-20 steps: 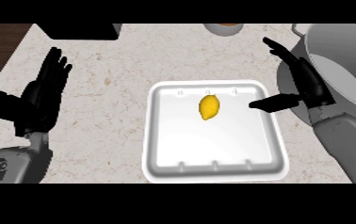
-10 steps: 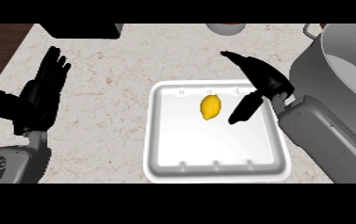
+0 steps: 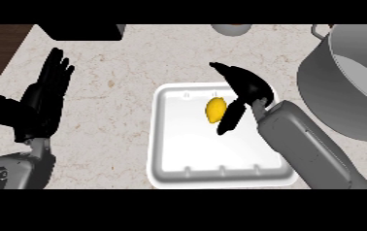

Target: Pick the lemon from the tray and place it in the pot

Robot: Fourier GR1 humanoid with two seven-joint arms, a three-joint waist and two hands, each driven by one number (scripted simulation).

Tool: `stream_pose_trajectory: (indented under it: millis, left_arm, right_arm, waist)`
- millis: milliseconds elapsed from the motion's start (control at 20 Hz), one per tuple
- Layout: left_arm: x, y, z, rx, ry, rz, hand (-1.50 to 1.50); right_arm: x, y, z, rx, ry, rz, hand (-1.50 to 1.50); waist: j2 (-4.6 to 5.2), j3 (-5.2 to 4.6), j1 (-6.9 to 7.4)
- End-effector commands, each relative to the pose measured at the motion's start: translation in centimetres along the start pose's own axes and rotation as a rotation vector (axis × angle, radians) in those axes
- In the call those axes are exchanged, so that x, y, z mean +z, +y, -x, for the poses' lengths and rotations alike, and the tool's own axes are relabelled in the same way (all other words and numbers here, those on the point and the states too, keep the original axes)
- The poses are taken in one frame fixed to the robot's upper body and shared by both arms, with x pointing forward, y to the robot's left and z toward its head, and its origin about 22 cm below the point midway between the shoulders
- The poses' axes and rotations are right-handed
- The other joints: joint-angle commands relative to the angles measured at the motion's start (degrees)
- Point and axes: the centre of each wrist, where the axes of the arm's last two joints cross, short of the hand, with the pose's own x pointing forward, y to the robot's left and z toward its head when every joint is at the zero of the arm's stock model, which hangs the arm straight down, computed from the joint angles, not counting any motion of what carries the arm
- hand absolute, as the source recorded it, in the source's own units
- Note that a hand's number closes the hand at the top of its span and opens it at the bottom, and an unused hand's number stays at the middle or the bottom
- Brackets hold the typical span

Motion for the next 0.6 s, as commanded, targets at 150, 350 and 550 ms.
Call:
stream_pose_trajectory:
  millis: [150, 350, 550]
  left_arm:
    - [0.0, -0.1, 0.1, -0.009, -0.009, -0.013, 0.0]
    - [-1.2, 1.8, -0.9, -0.011, -0.004, -0.013, 0.0]
    - [-0.6, 0.8, -0.7, -0.013, -0.011, -0.001, 0.0]
  right_arm:
    - [0.6, 2.0, 0.3, 0.046, 0.105, -0.038, -1.5]
    - [-1.2, 4.1, 1.5, 0.079, 0.14, -0.002, -1.5]
    - [-3.2, 4.6, 1.8, 0.075, 0.127, -0.028, -1.5]
  waist:
    - [-0.07, 0.01, -0.55]
    - [0.04, 0.02, -0.26]
    - [0.09, 0.02, -0.02]
